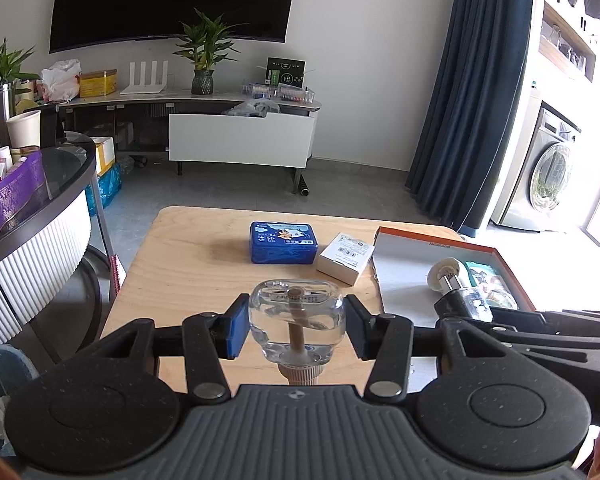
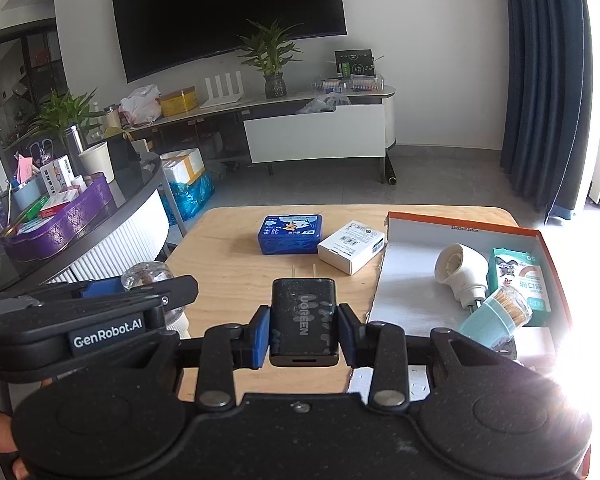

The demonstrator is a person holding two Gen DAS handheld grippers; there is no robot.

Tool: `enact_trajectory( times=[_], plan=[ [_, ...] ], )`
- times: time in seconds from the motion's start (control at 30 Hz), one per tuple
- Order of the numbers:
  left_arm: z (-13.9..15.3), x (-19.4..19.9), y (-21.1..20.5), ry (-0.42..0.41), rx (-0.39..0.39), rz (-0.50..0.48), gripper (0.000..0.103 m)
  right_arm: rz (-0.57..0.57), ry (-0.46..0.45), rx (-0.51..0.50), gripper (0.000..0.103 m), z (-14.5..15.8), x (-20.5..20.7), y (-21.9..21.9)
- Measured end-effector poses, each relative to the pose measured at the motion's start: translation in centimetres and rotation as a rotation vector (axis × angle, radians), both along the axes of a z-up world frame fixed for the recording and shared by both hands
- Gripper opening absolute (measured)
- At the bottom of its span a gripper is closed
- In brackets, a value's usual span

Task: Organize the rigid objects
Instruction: 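Carry the glass bottle and black charger toward the tray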

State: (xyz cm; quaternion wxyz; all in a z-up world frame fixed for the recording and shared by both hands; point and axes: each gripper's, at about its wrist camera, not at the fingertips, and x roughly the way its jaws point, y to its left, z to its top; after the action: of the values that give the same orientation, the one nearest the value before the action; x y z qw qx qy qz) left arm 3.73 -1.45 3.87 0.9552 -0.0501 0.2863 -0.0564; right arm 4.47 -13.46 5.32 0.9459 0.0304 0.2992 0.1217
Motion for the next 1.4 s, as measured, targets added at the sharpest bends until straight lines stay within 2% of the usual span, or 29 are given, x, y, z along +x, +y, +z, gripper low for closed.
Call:
enact_trajectory(
  times=[0.63,1.4],
  plan=[
    [0.0,-0.1,-2.8,0.002,0.008,-0.064,0.05,-0.09,-0.024,0.013,0.044,0.4,-0.8,-4.1],
    [-0.6,0.5,-7.2,0.023,0.019,-0.185,0.05,-0.202,-0.024,0.014,0.044,0.3,-1.5,-9.1]
  ],
)
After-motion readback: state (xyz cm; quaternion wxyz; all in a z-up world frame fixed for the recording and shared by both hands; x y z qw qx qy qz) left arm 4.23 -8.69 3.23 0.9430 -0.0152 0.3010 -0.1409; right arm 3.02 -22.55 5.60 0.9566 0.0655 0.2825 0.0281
